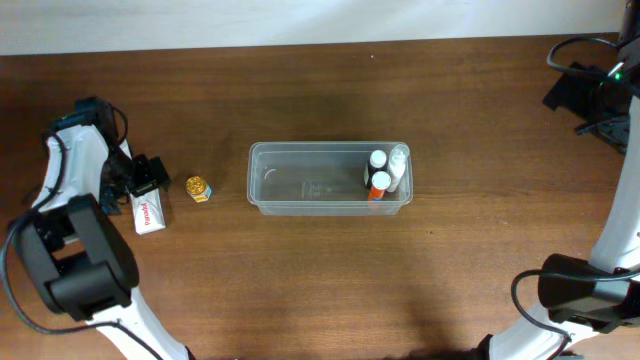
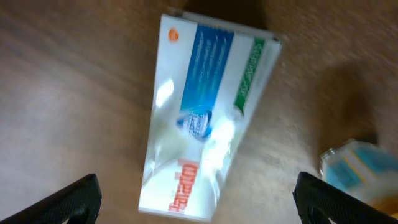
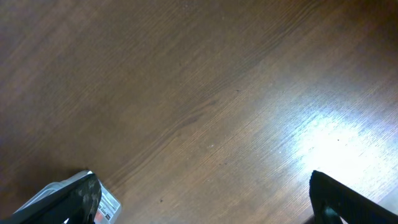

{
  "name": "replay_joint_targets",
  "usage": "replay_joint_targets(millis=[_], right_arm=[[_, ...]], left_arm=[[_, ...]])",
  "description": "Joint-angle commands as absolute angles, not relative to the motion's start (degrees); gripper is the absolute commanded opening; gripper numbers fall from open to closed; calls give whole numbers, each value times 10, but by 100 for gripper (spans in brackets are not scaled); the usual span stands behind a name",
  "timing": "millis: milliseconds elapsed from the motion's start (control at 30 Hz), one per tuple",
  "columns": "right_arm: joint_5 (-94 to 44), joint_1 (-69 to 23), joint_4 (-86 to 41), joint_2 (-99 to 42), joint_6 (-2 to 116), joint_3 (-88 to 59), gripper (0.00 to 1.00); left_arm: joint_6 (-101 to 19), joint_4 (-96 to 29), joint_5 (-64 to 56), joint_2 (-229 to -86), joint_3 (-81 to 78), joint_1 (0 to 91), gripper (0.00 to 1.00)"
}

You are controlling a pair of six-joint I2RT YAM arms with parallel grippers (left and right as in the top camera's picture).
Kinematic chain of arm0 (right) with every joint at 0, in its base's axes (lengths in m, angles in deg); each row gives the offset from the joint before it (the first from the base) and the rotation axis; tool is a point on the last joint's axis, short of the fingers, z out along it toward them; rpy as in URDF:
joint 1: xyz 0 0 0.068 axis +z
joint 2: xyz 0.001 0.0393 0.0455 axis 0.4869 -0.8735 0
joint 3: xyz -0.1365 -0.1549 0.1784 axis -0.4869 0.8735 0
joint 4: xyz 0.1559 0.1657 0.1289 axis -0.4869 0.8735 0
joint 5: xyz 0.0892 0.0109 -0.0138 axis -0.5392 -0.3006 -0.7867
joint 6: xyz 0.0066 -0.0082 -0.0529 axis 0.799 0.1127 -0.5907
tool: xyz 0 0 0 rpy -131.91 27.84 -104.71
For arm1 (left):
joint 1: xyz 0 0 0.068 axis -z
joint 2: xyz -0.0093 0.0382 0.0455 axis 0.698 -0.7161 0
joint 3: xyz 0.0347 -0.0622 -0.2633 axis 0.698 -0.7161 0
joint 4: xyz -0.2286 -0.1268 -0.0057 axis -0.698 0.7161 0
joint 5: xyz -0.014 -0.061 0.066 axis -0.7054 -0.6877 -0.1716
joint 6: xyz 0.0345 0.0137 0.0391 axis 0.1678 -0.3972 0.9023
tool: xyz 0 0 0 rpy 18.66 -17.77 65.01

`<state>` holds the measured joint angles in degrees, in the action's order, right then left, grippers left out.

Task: Pack container
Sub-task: 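Move the left gripper to the Panadol box and grasp it, then lift the Panadol box and carry it over the container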

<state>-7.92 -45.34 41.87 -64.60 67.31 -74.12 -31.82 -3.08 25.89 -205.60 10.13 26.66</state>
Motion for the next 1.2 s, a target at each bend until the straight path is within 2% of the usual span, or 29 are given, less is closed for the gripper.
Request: replay_joint_targets(millis=[0,100,167,267,400,467,533,733,933,1167], right_arm=[[-76,-457,422,-648,677,-742,98],[-76,-457,422,-648,678,-742,98],[-76,-457,422,-648,677,-742,98],[-76,-457,422,-648,678,-742,98],[-76,-457,422,-648,678,-742,98],[-76,-457,422,-648,678,-742,98],[-76,-457,422,-648,677,-742,98],[-76,-457,422,-648,677,-742,98],[-76,-457,422,-648,678,-742,98],[-76,-457,422,-648,677,-742,98]], left_arm=[[-309,-41,264,-2093,100,266,99],[-309,-48,263,-2118,100,266,99],[-309,-51,263,-2132,100,266,95],[-309,-53,262,-2146,100,266,79],[-310,-54,260,-2149,100,266,64],[-309,-54,260,-2149,100,266,62],[-309,-52,260,-2149,100,266,55],[-309,-51,260,-2149,100,266,54],[-309,-46,258,-2148,110,266,48],[-309,26,240,-2148,197,266,46]])
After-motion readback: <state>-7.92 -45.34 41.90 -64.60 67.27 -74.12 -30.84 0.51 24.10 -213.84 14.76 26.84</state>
